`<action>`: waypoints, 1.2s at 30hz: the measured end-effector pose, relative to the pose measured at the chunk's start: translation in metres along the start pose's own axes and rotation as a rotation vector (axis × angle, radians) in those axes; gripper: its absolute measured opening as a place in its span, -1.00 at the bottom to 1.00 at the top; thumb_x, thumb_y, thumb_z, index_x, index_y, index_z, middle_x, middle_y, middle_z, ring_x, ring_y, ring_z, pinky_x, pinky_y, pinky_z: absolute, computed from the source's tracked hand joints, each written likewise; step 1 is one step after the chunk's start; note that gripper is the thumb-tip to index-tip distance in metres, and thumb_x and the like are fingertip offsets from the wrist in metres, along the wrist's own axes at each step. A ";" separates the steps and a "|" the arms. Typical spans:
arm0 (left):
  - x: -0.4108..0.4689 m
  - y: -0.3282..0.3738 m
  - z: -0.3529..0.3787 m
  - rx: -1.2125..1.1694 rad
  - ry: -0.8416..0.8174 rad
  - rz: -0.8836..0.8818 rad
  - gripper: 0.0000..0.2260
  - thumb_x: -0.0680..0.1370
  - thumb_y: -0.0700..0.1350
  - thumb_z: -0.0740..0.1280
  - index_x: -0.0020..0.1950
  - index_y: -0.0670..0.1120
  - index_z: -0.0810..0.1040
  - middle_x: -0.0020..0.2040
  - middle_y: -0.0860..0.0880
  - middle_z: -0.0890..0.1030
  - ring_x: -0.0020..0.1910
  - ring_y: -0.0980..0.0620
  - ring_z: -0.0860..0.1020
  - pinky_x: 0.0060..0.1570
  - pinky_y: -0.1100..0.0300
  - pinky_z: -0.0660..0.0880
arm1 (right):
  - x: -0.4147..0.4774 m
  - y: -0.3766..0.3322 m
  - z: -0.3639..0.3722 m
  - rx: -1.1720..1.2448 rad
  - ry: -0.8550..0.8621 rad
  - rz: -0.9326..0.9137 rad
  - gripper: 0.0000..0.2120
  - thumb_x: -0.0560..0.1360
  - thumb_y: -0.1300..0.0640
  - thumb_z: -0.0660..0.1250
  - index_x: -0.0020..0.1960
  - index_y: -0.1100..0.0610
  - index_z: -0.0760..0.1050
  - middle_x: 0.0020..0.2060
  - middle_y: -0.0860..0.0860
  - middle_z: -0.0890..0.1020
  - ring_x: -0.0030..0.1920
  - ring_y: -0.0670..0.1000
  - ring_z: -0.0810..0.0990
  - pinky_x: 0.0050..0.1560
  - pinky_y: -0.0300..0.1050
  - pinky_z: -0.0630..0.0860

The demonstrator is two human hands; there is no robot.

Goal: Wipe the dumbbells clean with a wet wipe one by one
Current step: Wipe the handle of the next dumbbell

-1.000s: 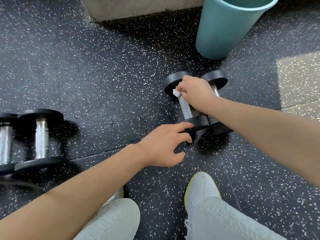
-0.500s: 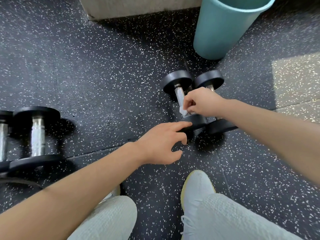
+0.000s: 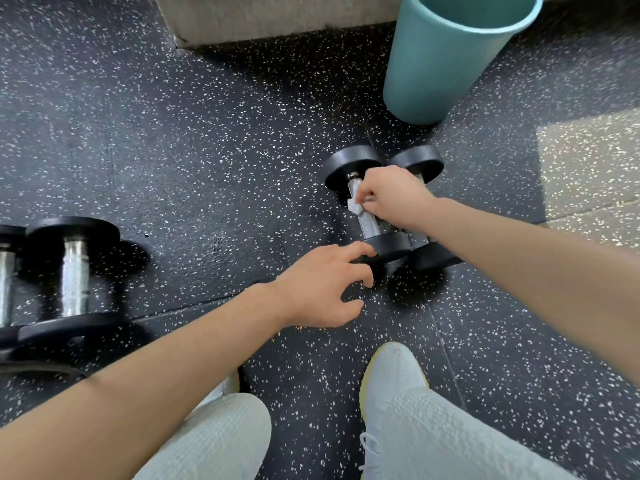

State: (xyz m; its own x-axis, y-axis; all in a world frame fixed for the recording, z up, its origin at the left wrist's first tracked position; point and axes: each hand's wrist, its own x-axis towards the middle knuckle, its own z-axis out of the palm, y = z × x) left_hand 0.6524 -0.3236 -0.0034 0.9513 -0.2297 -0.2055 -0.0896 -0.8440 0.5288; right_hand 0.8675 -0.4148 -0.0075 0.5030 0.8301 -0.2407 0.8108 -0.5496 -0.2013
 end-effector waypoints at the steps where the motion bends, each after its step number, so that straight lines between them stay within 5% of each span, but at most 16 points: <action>1: 0.000 0.000 0.000 0.002 0.002 0.002 -0.72 0.55 0.08 0.36 0.23 0.07 0.62 0.56 0.03 0.34 0.15 -0.08 0.54 0.33 0.02 0.39 | 0.006 -0.003 0.002 -0.040 0.024 0.003 -0.78 0.56 0.16 0.30 0.00 -0.06 0.70 -0.01 -0.04 0.60 -0.03 0.11 0.60 -0.18 -0.06 0.43; 10: -0.004 -0.007 0.008 -0.026 0.001 0.017 -0.72 0.52 0.08 0.35 0.19 0.05 0.63 0.61 0.00 0.32 0.27 -0.09 0.53 0.38 0.02 0.37 | 0.015 -0.013 0.009 -0.278 0.062 -0.028 -0.77 0.54 0.30 0.28 0.08 0.09 0.64 0.04 0.08 0.53 -0.09 0.19 0.59 -0.26 -0.03 0.29; 21: -0.012 -0.008 0.014 -0.029 -0.047 0.045 -0.72 0.55 0.03 0.36 0.25 0.04 0.61 0.72 0.10 0.03 0.46 0.00 0.42 0.42 0.14 0.32 | -0.009 -0.007 0.000 -0.069 -0.349 -0.075 -0.72 0.50 0.25 0.34 -0.06 -0.08 0.72 -0.05 -0.11 0.71 -0.05 -0.05 0.63 -0.10 -0.15 0.51; 25: -0.016 -0.004 0.009 -0.081 -0.100 0.021 -0.67 0.57 0.00 0.35 0.34 0.08 0.55 0.71 0.17 -0.09 0.50 0.05 0.36 0.32 0.19 0.39 | -0.017 -0.007 -0.001 0.038 -0.350 0.003 -0.72 0.49 0.25 0.33 -0.20 -0.14 0.57 -0.15 -0.14 0.66 -0.06 -0.04 0.64 -0.13 -0.16 0.47; 30: -0.023 -0.013 0.008 -0.145 -0.052 0.007 -0.66 0.55 -0.03 0.32 0.33 0.10 0.53 0.71 0.12 -0.02 0.39 -0.06 0.50 0.29 0.05 0.49 | -0.022 -0.030 -0.001 0.154 -0.072 0.036 -0.84 0.59 0.18 0.33 0.00 -0.07 0.60 0.00 -0.12 0.61 -0.03 -0.02 0.58 0.02 0.01 0.56; 36: -0.081 -0.044 -0.002 -0.083 0.117 -0.104 -0.69 0.63 0.03 0.34 0.36 0.01 0.56 0.60 -0.05 0.32 0.43 -0.09 0.46 0.37 -0.01 0.44 | -0.012 -0.074 -0.020 0.147 -0.099 -0.177 -0.90 0.59 0.09 0.35 0.02 -0.11 0.60 -0.07 -0.20 0.58 -0.04 -0.10 0.56 0.03 0.04 0.56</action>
State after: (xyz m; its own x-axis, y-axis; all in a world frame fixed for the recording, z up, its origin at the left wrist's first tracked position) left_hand 0.5797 -0.2670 -0.0077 0.9825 -0.0813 -0.1678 0.0310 -0.8162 0.5769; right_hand 0.8073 -0.3817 0.0297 0.3195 0.9054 -0.2797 0.8276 -0.4104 -0.3831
